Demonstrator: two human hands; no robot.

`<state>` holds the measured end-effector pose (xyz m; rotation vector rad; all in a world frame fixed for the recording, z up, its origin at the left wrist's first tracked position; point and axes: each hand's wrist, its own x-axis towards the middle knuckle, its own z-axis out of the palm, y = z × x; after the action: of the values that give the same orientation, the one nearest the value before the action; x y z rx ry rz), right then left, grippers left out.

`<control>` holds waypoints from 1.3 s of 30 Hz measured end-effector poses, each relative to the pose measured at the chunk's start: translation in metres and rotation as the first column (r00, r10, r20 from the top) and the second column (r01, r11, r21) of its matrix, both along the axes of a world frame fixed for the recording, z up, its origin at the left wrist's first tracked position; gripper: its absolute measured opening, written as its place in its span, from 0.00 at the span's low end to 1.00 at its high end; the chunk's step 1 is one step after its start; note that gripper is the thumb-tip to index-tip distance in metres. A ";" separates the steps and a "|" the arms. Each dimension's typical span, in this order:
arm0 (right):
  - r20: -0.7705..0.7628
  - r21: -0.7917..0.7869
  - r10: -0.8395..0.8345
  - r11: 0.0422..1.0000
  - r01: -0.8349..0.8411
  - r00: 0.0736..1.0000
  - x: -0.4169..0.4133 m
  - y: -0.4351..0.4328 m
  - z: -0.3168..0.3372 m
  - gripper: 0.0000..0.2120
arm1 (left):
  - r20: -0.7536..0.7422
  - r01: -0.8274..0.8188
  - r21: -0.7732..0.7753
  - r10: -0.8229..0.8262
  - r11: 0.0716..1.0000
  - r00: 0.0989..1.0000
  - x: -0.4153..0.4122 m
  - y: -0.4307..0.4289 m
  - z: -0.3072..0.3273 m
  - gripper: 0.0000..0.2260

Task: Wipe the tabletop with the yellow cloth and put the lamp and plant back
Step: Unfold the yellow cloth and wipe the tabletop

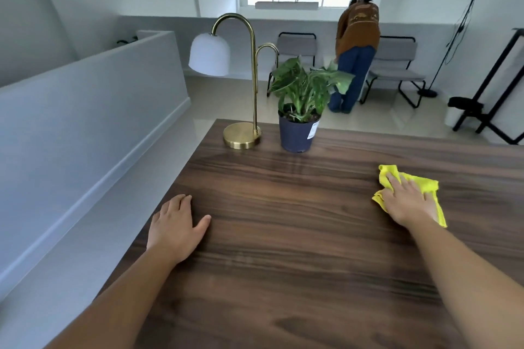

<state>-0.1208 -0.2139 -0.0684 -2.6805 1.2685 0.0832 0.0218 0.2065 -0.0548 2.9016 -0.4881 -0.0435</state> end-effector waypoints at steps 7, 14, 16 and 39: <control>-0.022 0.016 0.691 0.723 -0.691 0.723 -0.030 0.106 0.004 0.30 | 0.018 0.244 0.002 -0.243 0.970 0.970 -0.049 -0.108 0.008 0.31; -0.047 -0.016 0.242 0.970 -0.243 0.969 -0.139 -0.032 0.001 0.26 | -0.077 0.323 0.060 -0.318 0.945 0.945 -0.093 -0.161 -0.009 0.31; -0.084 -0.026 0.129 0.991 -0.131 0.988 -0.170 -0.043 -0.001 0.27 | -0.068 0.311 0.058 -0.307 0.949 0.949 -0.094 -0.161 -0.012 0.31; 0.134 0.072 0.390 0.913 -0.401 0.911 -0.106 0.177 0.031 0.41 | -0.085 0.443 0.036 -0.439 0.896 0.894 -0.061 -0.143 0.010 0.30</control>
<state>-0.2269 -0.0369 -0.0376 -2.7672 0.6527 0.0381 -0.0391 0.0636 -0.0447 2.7617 -1.1387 -0.2346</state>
